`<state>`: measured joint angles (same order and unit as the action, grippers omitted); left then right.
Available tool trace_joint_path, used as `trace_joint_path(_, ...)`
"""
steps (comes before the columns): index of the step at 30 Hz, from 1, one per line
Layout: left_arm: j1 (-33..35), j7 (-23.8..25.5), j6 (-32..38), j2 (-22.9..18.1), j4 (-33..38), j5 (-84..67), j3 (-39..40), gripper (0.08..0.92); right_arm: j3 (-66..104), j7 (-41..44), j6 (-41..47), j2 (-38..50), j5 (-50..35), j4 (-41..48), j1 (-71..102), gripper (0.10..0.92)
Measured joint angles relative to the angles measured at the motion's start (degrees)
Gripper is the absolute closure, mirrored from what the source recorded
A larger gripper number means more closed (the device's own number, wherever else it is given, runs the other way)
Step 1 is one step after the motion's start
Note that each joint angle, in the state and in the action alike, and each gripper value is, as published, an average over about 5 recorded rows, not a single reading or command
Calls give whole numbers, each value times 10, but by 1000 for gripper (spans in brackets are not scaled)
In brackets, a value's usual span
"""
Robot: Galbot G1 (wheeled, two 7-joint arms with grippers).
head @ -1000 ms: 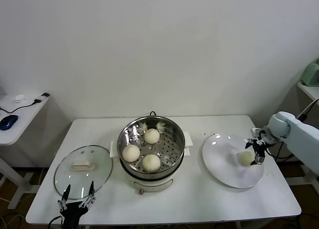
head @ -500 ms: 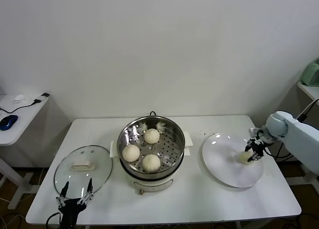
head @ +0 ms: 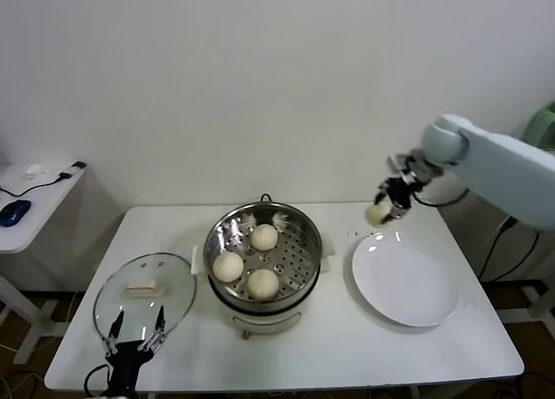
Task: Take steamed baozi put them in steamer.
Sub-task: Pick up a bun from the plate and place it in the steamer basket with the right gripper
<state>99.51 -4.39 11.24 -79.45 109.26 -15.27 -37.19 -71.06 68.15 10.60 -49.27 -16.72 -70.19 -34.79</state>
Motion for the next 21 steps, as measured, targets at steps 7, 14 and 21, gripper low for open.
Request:
trace_joint_path(7,-1,-1,-1,0,1,-2,0,177,-80,-16,34,-87,-76,-48,-73,457)
trace_joint_path(14,1,-2,0,-1,2,-3,-2,177,-121,-39,56,-153,-98,-61,-87,457)
trace_joint_path(21,2,-3,0,-2,2,-3,-6,177,-146,-59,65,-194,-101,-58,-77,457)
